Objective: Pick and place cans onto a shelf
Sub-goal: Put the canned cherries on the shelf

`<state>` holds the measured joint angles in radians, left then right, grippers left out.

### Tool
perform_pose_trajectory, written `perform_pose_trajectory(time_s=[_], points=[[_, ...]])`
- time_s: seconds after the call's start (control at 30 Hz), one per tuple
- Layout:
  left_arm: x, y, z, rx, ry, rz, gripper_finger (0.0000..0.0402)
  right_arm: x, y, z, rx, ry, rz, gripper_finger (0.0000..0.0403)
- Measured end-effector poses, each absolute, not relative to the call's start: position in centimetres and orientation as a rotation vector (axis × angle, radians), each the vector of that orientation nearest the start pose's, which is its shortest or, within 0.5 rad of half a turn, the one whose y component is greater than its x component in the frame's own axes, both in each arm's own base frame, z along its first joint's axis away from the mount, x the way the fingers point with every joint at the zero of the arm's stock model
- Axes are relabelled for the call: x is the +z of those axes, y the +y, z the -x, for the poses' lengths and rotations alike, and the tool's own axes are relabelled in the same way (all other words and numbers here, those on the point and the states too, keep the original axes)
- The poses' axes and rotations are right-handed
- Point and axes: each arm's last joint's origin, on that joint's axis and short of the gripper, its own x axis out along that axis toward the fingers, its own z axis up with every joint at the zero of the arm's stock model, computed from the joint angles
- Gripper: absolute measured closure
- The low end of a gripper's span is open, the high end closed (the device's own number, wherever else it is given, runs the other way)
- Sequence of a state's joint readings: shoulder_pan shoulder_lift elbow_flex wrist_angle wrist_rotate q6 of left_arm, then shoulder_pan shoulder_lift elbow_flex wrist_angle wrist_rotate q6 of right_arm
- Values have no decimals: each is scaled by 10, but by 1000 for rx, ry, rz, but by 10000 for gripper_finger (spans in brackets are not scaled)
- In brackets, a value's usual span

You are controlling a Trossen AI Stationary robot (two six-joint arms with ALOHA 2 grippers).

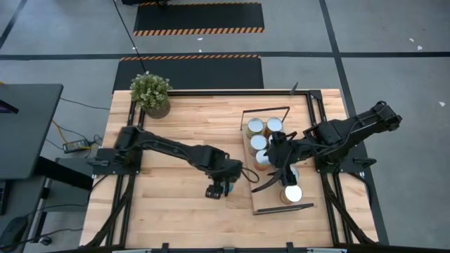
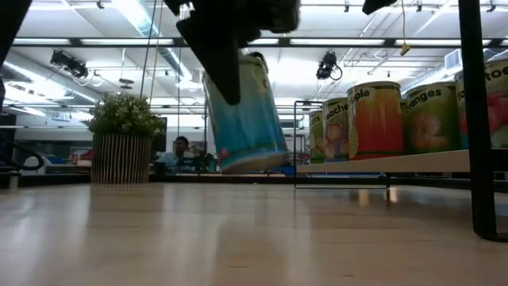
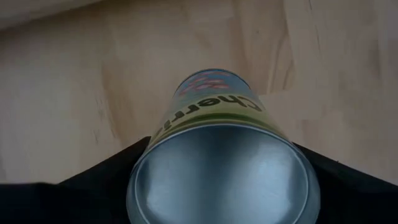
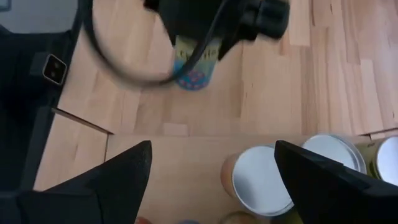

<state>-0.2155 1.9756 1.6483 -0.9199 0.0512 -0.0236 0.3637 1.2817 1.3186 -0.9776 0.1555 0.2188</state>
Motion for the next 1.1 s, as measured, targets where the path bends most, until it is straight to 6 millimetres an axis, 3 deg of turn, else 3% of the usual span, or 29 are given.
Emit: perform_pose_trajectory(time_s=[0.33,0.5,0.77,1.1], points=[[219,-94,-425,-279,1335,-236,84,349,84,-232,83,896,19,56],[217,-96,-428,-293,1306,-255,76,350,84,-232,76,891,0,56],[216,-101,-432,-312,1250,-282,27,350,84,-233,81,884,7,56],[227,-111,-423,-100,1253,-361,18,350,86,-236,87,846,3,56]])
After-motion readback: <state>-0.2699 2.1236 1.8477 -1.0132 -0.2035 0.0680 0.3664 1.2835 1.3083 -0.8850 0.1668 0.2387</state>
